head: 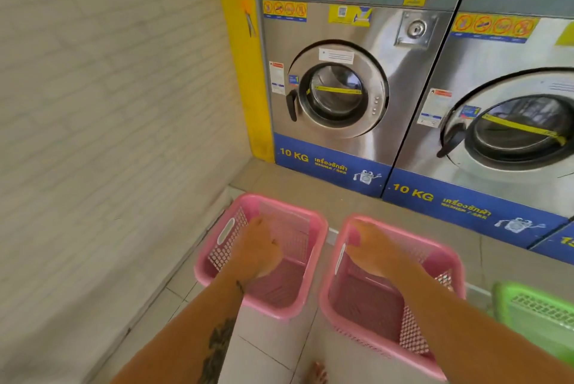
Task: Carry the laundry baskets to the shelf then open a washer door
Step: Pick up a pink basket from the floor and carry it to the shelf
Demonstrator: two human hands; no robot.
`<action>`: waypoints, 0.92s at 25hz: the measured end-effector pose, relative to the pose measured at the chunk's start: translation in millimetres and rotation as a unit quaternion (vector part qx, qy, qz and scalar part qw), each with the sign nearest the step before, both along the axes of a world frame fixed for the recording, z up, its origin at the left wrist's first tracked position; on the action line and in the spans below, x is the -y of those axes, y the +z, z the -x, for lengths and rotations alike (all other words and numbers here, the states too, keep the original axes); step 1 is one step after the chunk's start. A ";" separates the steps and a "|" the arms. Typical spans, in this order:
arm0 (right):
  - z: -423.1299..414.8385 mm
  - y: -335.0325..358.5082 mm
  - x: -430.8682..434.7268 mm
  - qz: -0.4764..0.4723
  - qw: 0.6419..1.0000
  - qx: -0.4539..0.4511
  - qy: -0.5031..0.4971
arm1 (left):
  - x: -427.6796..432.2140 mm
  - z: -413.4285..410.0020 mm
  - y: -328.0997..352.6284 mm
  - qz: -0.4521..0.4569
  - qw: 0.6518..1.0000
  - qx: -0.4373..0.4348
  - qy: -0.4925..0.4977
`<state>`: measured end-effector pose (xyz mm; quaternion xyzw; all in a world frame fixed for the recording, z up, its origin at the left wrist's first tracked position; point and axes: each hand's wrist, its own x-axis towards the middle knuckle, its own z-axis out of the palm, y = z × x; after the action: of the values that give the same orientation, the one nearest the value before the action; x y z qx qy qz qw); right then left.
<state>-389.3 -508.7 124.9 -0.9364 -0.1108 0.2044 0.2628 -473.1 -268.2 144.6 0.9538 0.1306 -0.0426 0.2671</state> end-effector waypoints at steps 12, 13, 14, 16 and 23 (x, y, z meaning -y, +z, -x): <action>-47.9 -154.7 -105.2 0.018 0.979 -0.197 -0.057 | -124.8 -70.2 -144.7 -0.149 0.983 -0.111 0.009; -51.0 -167.8 -112.5 0.020 0.979 -0.193 -0.063 | -134.5 -75.8 -159.2 -0.154 0.981 -0.114 0.004; -54.3 -177.5 -123.9 0.026 0.980 -0.182 -0.075 | -145.8 -82.3 -179.0 -0.155 0.981 -0.119 -0.003; -59.5 -204.2 -142.8 0.054 0.984 -0.144 -0.087 | -166.7 -95.6 -214.8 -0.153 0.982 -0.111 -0.016; -69.1 -312.0 -177.9 0.160 0.973 -0.072 -0.148 | -251.0 -133.6 -331.8 -0.148 0.981 -0.103 -0.072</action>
<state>-320.2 -330.8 -187.1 -0.9552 0.0819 0.2448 0.1444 -339.5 -17.2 -187.2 0.9802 0.0931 -0.1400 0.1046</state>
